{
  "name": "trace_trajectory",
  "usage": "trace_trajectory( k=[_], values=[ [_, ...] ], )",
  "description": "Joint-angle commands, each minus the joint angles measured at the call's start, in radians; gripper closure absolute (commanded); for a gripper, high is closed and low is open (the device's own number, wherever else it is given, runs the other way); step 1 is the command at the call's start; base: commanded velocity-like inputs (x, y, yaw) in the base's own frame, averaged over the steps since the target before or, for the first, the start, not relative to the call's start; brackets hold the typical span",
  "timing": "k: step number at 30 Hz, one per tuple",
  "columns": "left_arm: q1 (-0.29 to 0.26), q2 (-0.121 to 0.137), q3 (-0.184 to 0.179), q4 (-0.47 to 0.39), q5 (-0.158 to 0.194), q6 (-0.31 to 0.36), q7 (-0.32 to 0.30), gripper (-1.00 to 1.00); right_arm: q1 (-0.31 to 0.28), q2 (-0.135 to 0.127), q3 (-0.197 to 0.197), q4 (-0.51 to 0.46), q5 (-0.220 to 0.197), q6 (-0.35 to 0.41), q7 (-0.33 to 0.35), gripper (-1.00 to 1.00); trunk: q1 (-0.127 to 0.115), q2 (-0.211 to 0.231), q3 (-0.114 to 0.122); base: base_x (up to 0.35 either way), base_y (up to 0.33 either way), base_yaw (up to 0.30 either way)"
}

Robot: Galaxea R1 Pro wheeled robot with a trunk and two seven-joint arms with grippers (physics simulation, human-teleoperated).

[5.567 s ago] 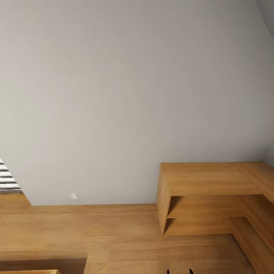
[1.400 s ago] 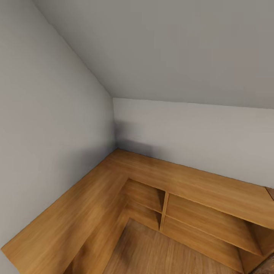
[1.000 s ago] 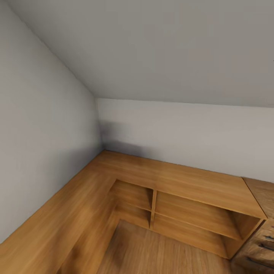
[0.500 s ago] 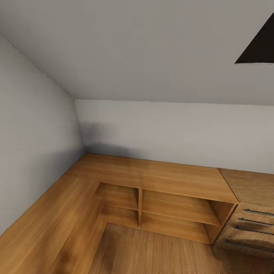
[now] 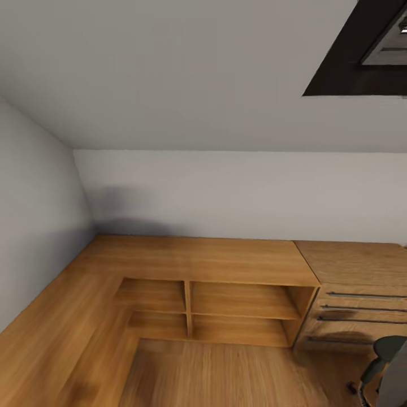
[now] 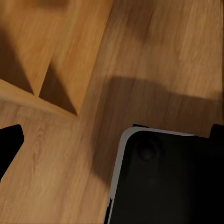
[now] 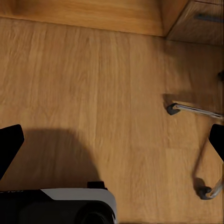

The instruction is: In the bedroom, organize the workspace by keeping the computer under the desk, ensuring the monitor is on the desk, placing the keyboard on the desk next to the monitor, placing the mouse on the desk next to the keyboard, moving the folder from the swivel chair onto the desk next to the mouse, stacking the notebook on top of the folder with the pen on top of the notebook, and positioning the swivel chair next to the desk.

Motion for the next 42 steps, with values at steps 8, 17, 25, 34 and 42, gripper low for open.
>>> trace_trajectory(
  k=[8, 17, 25, 34, 42],
  values=[
    [0.000, 0.000, 0.001, -0.001, -0.007, -0.001, 0.007, -1.00, -0.001, 0.000, 0.009, 0.003, -0.003, -0.003, -0.005, -1.00, 0.001, -0.002, -0.002, 0.000, 0.000, -0.299],
    [0.000, 0.000, 0.001, -0.001, -0.007, -0.001, 0.006, -1.00, -0.001, 0.000, 0.010, 0.003, -0.003, -0.003, 0.011, -1.00, 0.001, -0.002, -0.002, 0.000, 0.000, -0.299],
    [0.000, -0.001, 0.001, -0.002, -0.007, -0.001, 0.005, -1.00, -0.001, 0.000, 0.010, 0.003, -0.003, -0.003, 0.014, -1.00, 0.001, -0.002, -0.002, 0.001, 0.000, -0.299],
    [0.000, -0.005, -0.001, -0.001, -0.010, 0.003, 0.004, -1.00, -0.001, 0.000, 0.009, 0.003, -0.003, -0.003, 0.016, -1.00, 0.001, -0.002, -0.005, 0.201, 0.000, -0.299],
    [0.000, -0.006, -0.001, -0.001, -0.010, 0.007, 0.004, -1.00, -0.001, 0.000, 0.008, 0.003, -0.006, -0.003, 0.016, -1.00, 0.001, -0.002, -0.008, 0.177, 0.000, -0.299]
  ],
)
